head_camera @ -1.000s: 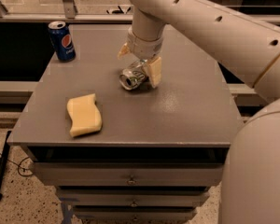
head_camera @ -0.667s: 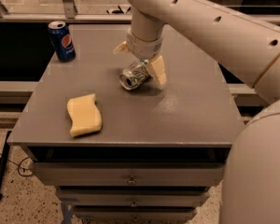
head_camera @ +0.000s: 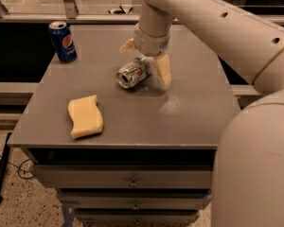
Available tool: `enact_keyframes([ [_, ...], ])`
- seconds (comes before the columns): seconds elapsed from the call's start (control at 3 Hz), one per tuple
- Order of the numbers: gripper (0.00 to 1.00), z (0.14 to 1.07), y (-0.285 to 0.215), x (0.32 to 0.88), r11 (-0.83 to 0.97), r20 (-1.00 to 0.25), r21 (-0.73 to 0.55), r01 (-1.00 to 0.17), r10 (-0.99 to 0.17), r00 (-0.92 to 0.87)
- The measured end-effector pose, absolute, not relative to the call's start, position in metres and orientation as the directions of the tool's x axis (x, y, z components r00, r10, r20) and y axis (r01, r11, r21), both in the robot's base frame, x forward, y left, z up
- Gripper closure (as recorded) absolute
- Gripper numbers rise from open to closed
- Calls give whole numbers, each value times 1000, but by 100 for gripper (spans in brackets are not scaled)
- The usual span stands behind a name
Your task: Knock 7up can over
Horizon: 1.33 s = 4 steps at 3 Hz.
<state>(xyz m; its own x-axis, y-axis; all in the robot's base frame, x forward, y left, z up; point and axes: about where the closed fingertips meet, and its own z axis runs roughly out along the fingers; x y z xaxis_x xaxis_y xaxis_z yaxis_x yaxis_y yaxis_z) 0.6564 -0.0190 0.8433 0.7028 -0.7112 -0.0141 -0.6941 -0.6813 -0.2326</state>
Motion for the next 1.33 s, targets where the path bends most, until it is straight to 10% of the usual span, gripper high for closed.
enact_keyframes([
  [0.67,0,842,-80,677,-340,-364,-142,-930,-855,369],
  [1.33,0,913,-141,668,19,-666,-198,-980,-736,121],
])
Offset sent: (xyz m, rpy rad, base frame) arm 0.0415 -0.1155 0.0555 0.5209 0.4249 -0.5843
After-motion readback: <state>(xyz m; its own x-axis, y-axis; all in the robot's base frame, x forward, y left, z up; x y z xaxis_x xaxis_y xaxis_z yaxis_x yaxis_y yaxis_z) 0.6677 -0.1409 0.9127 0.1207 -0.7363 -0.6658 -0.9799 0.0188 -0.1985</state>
